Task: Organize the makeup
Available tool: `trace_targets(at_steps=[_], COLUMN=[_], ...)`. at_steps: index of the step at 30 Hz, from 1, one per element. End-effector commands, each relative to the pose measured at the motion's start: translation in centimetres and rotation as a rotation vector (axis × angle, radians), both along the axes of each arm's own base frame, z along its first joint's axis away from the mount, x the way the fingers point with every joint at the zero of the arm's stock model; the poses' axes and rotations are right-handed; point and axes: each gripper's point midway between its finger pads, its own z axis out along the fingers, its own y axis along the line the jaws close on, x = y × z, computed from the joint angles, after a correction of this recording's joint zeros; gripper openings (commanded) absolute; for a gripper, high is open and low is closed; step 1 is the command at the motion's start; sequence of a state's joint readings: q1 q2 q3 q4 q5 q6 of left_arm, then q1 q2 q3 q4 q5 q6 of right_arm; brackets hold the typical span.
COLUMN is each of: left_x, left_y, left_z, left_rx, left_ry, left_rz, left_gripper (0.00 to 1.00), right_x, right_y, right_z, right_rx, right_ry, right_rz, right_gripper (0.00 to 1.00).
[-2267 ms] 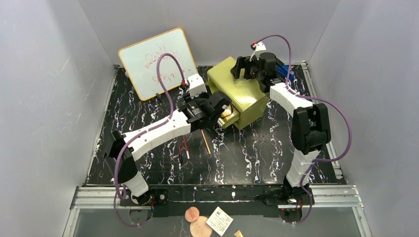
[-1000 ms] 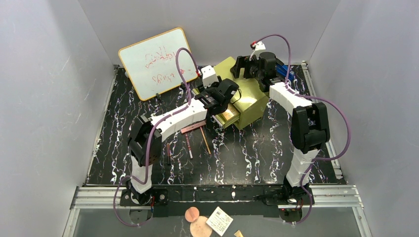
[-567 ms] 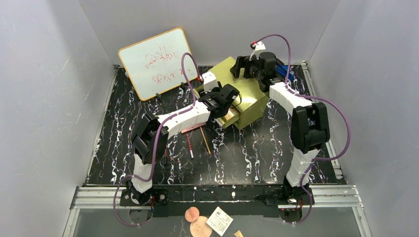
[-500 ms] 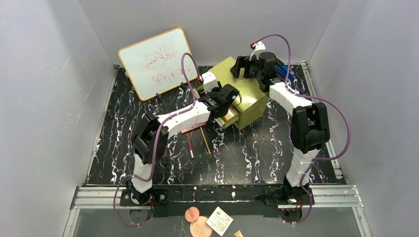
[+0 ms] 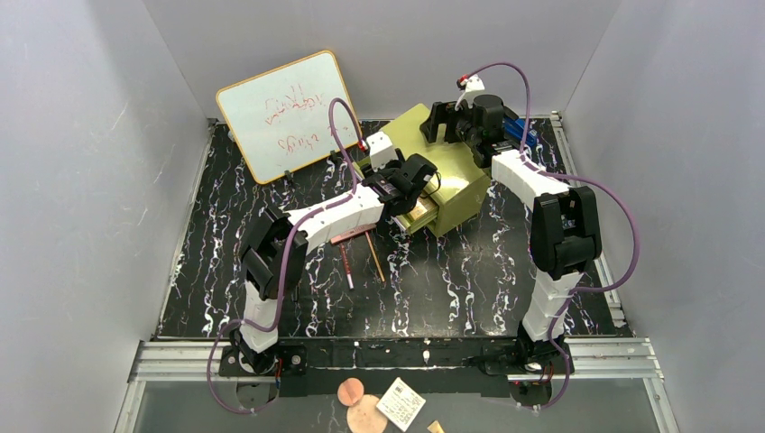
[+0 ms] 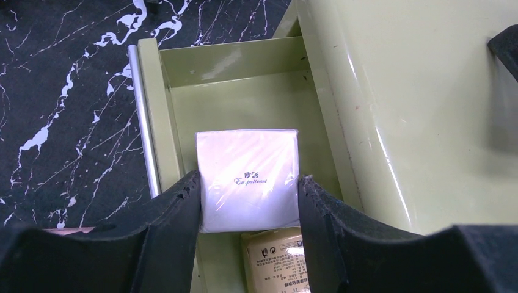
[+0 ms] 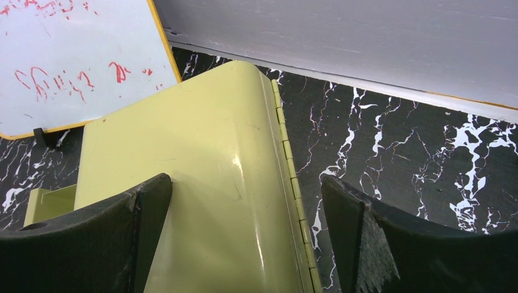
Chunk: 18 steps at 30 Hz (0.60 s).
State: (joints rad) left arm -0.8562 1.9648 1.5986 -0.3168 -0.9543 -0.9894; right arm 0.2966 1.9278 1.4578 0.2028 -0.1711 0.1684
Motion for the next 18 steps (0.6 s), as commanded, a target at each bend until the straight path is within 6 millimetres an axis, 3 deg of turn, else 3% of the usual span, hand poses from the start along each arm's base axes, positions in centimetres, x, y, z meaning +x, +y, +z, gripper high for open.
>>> trace_targets(at_steps=[1, 5, 11, 18], left_x=[0.3, 0.4, 0.5, 0.8], left_y=[1.0, 1.0, 1.2, 1.5], left_z=[1.5, 2.0, 2.9, 5.2], left_rx=[-0.017, -0.017, -0.013, -0.002], left_ry=[-0.043, -0.046, -0.051, -0.079], left_rz=[0.051, 0.049, 0.049, 0.048], left_gripper=[0.23, 0.47, 0.7, 0.74], right_x=[-11.3, -11.3, -11.3, -11.3], right_y=[-3.8, -3.7, -3.7, -3.7], right_z=[-20.1, -20.0, -19.9, -19.7], right_rx=[-0.277, -0.275, -0.273, -0.274], right_ry=[0.661, 0.659, 0.661, 0.66], right_rz=[0.026, 0.027, 0.029, 0.031], right_gripper=[0.99, 0.99, 0.99, 0.99])
